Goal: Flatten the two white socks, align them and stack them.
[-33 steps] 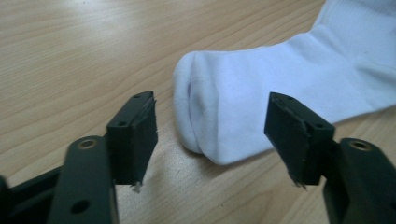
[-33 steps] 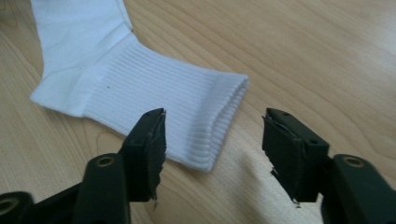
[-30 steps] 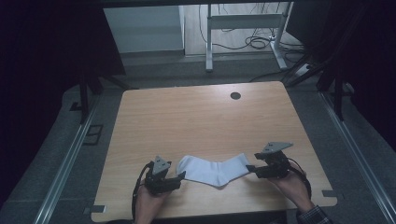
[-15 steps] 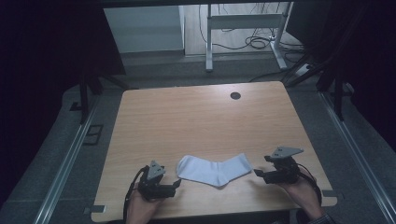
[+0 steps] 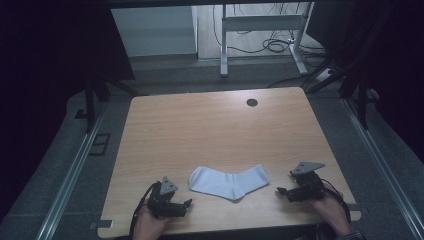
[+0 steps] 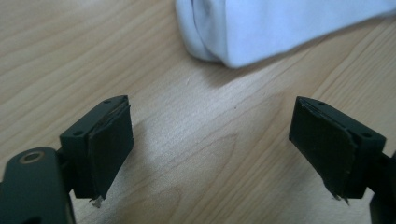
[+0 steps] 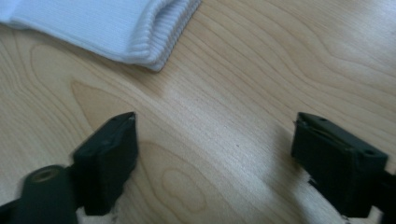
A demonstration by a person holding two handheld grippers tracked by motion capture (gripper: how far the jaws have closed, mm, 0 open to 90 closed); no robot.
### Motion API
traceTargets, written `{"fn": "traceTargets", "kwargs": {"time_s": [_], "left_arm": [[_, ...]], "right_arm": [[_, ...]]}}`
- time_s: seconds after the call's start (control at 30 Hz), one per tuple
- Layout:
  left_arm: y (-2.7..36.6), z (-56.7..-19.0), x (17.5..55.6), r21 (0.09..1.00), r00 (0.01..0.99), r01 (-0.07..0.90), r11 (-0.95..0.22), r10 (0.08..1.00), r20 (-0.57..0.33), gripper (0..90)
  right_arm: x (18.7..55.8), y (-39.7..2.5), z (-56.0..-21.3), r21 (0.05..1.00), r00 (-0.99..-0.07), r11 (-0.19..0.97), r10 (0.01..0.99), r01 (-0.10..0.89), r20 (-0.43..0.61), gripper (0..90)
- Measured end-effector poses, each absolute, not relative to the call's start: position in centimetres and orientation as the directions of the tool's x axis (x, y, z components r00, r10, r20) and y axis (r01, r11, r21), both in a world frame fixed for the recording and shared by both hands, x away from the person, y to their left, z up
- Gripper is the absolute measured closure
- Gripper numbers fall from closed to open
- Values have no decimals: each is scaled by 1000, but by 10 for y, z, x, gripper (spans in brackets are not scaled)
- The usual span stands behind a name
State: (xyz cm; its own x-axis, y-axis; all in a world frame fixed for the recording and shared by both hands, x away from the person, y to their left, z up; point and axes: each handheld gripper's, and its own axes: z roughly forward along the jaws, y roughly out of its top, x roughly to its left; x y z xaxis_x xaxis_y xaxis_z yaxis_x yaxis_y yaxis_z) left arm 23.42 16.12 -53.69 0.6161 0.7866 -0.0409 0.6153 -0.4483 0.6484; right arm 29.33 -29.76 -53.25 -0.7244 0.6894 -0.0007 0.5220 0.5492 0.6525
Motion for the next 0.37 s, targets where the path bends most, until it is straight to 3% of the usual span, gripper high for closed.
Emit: {"fn": "traceTargets", "kwargs": {"time_s": [0.17,0.37], "left_arm": [[163,-542,236,668,627,594,-448,778,-35,108],[167,-544,237,680,635,581,-448,772,-35,109]], "right_arm": [[295,-299,-539,690,-748,540,664,482,4,73],[296,-298,-541,703,-746,527,666,477,8,65]]}}
